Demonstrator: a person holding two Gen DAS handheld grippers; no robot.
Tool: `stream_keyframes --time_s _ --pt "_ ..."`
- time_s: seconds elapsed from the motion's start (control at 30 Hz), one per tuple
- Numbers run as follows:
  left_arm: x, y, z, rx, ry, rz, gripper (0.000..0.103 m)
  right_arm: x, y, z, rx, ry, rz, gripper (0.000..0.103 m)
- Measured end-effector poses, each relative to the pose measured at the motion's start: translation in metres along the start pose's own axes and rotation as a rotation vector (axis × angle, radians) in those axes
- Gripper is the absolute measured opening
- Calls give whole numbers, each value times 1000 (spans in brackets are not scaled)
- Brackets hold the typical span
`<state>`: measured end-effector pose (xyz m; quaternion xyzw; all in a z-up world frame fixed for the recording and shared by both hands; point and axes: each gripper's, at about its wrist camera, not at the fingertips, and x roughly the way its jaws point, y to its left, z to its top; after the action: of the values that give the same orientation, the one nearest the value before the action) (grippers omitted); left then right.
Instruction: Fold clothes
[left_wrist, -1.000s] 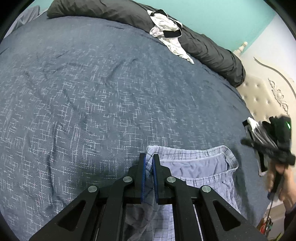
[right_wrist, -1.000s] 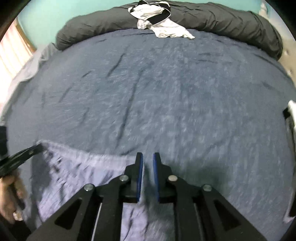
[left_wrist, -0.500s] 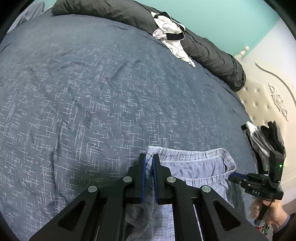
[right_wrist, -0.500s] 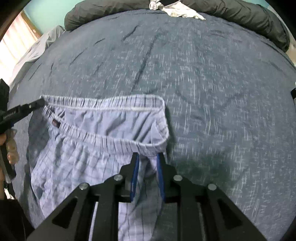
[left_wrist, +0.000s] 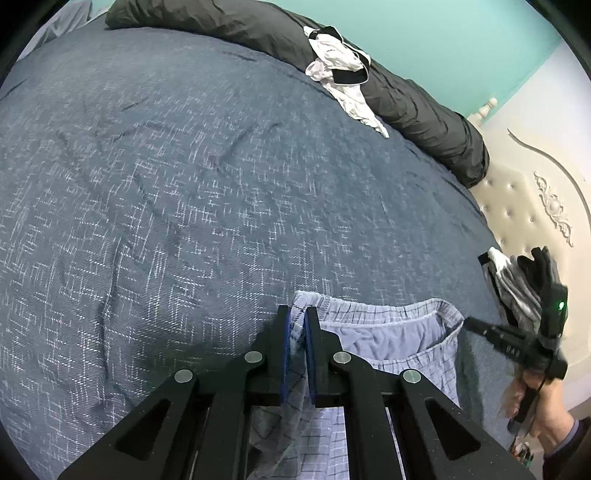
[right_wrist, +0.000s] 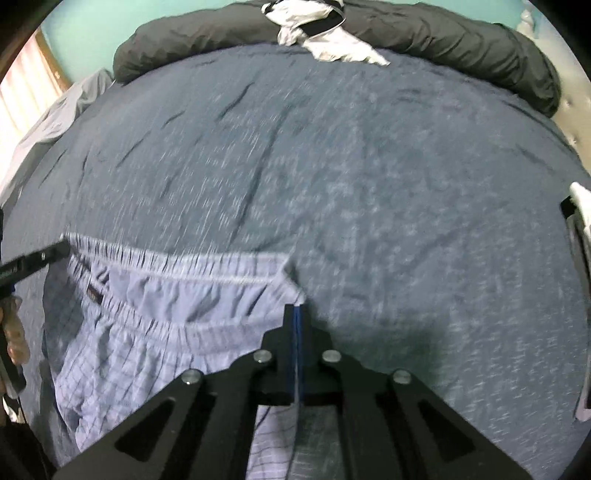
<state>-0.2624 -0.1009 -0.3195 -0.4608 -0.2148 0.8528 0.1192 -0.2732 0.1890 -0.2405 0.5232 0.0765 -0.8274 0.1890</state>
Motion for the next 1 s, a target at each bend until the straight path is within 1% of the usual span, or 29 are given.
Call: stream_keyframes --time_s 0.07,0.13,0.2,0.27,0.33,0.37,0.4,0.47,0.67,0.7,0.73,0.77,0.8,0.9,1.0 --pt "0 -1 0 -3 0 0 9 -5 -10 9 18 -16 -10 0" --pt "2 -1 -1 -4 4 2 9 -7 -19 15 48 -20 10 0" --pt "3 0 0 -10 5 6 9 -6 -24 15 85 9 75 0" --pt "3 2 1 -20 1 8 10 -5 -17 9 76 34 78 1" --pt "2 4 1 -29 -4 11 13 -3 -12 1 67 49 87 5" --pt "1 4 1 -32 -5 11 18 -1 -9 -2 65 56 93 14" --pt "0 5 1 -34 -7 12 21 1 -7 -5 69 62 104 26" --pt "-3 5 0 -36 -12 17 34 9 -2 -5 74 68 104 37" --pt "-14 9 1 -26 -35 34 37 37 9 6 74 76 63 37" --pt "-15 11 1 -28 -35 34 37 40 11 8 63 79 47 36" --pt "-15 12 2 -30 -36 34 37 43 12 10 53 80 30 30" --pt "-16 13 2 -32 -37 33 37 43 14 11 46 77 10 16" --pt "-16 14 2 -33 -36 33 37 44 15 12 42 74 -2 8" --pt "-17 17 2 -40 -35 34 37 39 15 17 25 58 -28 4" --pt "-19 18 3 -43 -39 35 38 28 7 24 25 26 -50 2"
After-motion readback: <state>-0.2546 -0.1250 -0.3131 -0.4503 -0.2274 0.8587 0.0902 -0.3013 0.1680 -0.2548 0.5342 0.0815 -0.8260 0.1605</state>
